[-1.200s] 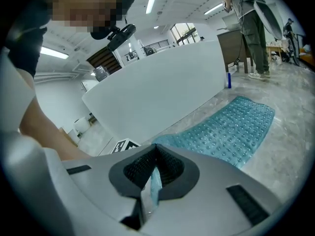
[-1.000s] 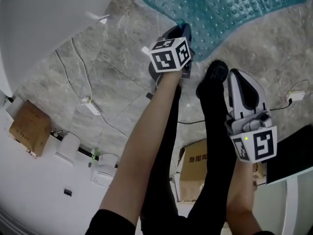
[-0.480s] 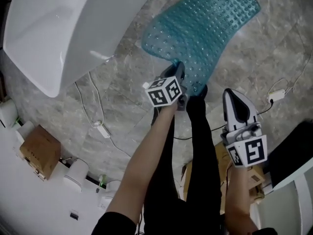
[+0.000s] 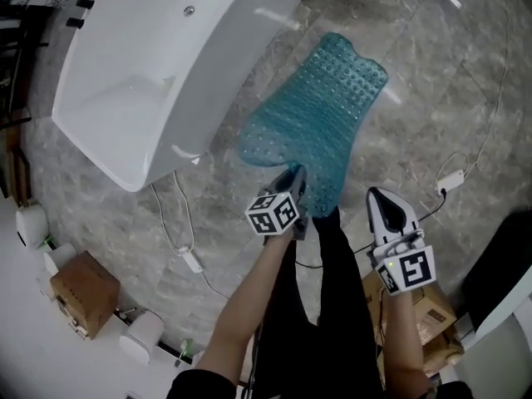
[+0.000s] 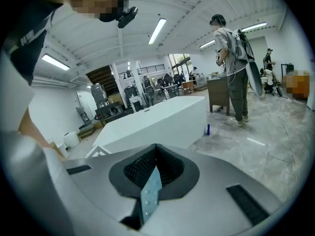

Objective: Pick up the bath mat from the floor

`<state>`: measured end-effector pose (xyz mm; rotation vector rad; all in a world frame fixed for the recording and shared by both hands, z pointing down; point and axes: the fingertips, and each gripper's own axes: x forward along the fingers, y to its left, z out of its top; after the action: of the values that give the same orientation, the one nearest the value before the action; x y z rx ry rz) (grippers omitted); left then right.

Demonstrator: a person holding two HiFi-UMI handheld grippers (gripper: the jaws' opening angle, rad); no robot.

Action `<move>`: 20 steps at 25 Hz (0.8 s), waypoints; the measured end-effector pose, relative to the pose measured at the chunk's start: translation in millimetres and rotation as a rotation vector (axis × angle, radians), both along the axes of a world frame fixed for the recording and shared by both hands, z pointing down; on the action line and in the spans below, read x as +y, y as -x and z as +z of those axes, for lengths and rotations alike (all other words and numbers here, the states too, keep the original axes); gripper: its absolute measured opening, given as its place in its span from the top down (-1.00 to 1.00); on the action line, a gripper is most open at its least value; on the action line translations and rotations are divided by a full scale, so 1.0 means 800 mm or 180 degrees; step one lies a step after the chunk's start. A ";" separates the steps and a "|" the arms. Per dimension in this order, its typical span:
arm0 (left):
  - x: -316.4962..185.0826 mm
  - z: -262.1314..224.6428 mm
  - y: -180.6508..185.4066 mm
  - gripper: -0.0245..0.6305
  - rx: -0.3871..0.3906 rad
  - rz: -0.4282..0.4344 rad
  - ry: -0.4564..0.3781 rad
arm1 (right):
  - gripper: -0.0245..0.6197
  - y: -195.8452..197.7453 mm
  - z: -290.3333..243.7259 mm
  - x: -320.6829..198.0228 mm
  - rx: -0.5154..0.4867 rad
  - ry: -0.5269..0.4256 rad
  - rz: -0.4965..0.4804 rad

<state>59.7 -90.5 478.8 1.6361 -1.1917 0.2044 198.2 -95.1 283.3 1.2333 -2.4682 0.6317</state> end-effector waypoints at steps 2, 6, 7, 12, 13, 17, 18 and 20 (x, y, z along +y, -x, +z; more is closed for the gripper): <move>0.004 -0.037 -0.007 0.81 0.0011 -0.0009 -0.0078 | 0.89 -0.015 -0.024 0.003 0.0013 -0.0046 -0.0010; 0.020 -0.112 -0.022 0.81 0.0080 -0.0078 -0.0223 | 0.89 -0.037 -0.068 0.012 0.0022 -0.0117 -0.0072; 0.026 -0.130 -0.026 0.81 0.0100 -0.0100 -0.0247 | 0.89 -0.041 -0.078 0.014 0.0016 -0.0127 -0.0087; 0.044 -0.222 -0.036 0.81 0.0108 -0.0150 -0.0470 | 0.89 -0.062 -0.124 0.014 -0.0025 -0.0194 -0.0113; 0.044 -0.240 -0.035 0.81 0.0076 -0.0133 -0.0550 | 0.89 -0.065 -0.131 0.012 -0.0027 -0.0217 -0.0107; 0.047 -0.309 -0.021 0.81 -0.0064 -0.0019 -0.0866 | 0.89 -0.064 -0.164 0.007 -0.0078 -0.0327 -0.0052; 0.051 -0.326 -0.017 0.81 -0.0111 0.0031 -0.0945 | 0.89 -0.061 -0.174 0.010 -0.0116 -0.0342 -0.0042; 0.062 -0.363 -0.010 0.81 -0.0225 0.0150 -0.1142 | 0.89 -0.055 -0.194 0.017 -0.0190 -0.0385 -0.0032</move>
<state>67.7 -40.9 188.3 1.9832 -1.2988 0.0806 242.1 -81.9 128.1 1.2621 -2.5942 0.5308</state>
